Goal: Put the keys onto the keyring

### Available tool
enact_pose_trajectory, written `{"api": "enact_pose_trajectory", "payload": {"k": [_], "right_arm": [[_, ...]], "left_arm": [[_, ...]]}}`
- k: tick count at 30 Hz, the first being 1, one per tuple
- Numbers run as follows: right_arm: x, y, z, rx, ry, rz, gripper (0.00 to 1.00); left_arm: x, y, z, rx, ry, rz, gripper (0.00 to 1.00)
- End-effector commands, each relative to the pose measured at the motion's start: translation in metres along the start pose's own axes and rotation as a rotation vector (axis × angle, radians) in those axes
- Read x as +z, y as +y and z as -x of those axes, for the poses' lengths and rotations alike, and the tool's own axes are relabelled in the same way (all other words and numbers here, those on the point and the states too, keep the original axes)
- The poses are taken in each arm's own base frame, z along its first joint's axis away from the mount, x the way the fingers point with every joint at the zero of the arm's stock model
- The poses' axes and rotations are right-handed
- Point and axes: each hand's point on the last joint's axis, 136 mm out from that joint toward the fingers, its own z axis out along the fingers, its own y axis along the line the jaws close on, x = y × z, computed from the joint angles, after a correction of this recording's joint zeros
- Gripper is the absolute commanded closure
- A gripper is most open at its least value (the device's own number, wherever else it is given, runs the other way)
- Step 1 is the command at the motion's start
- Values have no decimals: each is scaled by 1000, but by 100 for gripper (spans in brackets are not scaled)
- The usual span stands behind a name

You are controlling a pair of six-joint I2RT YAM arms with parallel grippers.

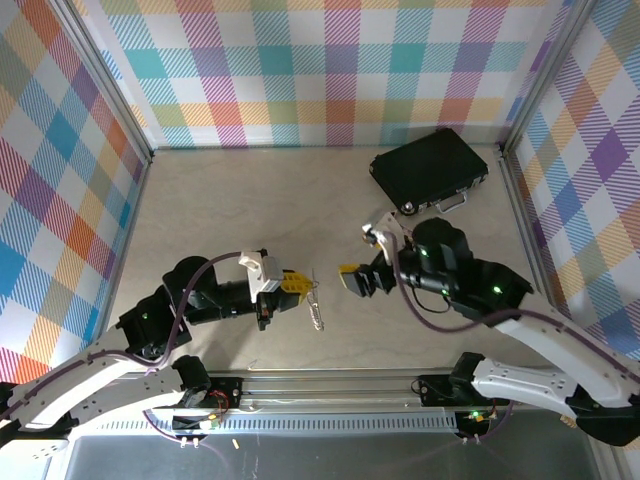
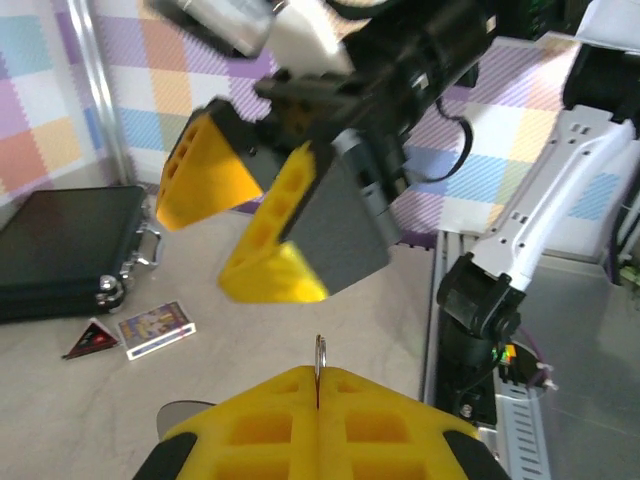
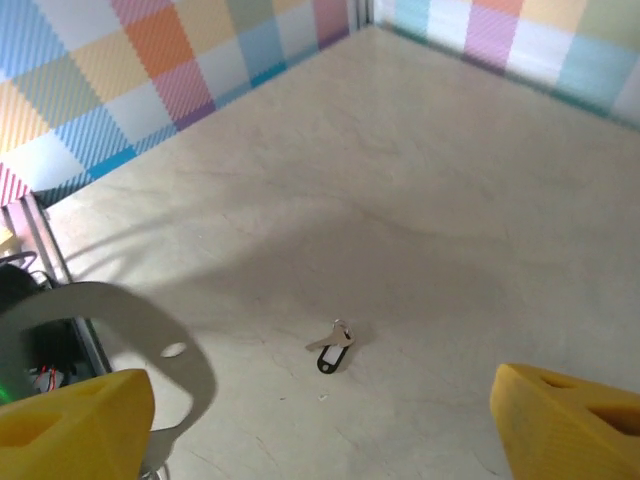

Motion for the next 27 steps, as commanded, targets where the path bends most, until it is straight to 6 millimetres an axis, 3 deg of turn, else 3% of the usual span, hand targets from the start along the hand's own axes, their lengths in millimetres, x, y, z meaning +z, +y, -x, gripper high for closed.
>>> {"api": "enact_pose_trajectory", "payload": {"k": [1,5,13,19,27], "right_arm": [[22,-3,-5,171,19,82,11],[58,-17,-23,239,97,74,10],[135,-33,-58,299,184,81,13],[189,-22,-80,282,301,120,15],[235,-8,-118,249,463,188,23]], "left_arm": [[-10,9,7,-9,-49,74,100],[-9,17,-3,-37,-8,116,100],[-16,55,-26,-95,82,341,100],[-24,81,-33,-166,86,459,100],[-20,63,-14,-209,-84,295,100]]}}
